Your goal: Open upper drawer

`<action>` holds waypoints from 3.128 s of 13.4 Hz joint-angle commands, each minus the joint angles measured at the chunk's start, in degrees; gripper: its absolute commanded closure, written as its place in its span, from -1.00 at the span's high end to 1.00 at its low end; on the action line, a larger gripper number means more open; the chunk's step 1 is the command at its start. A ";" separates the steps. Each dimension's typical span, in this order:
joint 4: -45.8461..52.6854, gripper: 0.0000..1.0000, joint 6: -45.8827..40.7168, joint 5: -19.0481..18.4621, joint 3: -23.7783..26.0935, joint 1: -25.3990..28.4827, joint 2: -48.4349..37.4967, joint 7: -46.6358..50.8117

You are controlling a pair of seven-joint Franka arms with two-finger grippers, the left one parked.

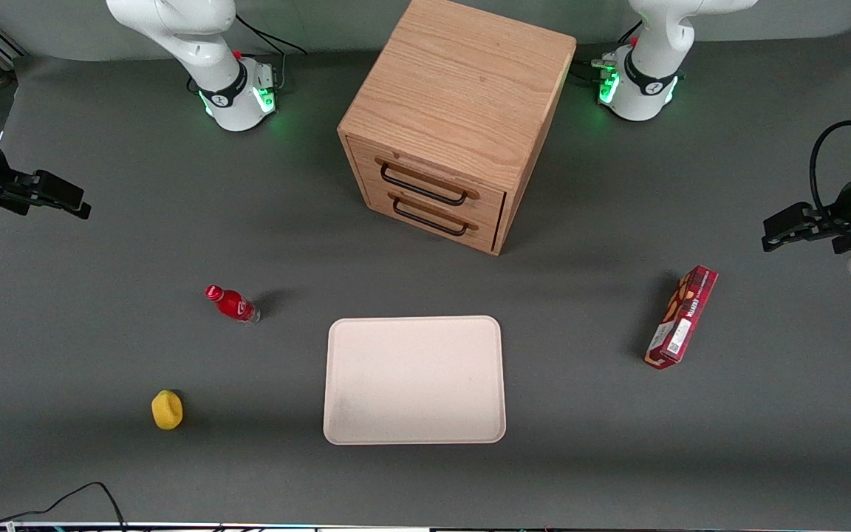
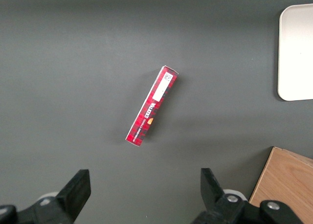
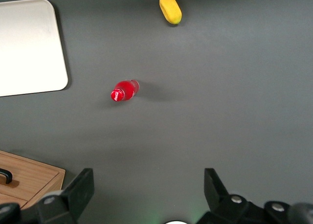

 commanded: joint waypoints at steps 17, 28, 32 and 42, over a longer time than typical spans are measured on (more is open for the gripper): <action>19.76 1.00 5.19 7.98 14.53 17.39 22.50 -12.12; 17.48 1.00 9.43 7.80 15.85 27.78 32.02 -29.21; 13.97 1.00 10.04 7.72 17.43 28.13 31.49 -29.39; 8.07 1.00 17.16 4.38 19.54 27.52 31.49 -31.66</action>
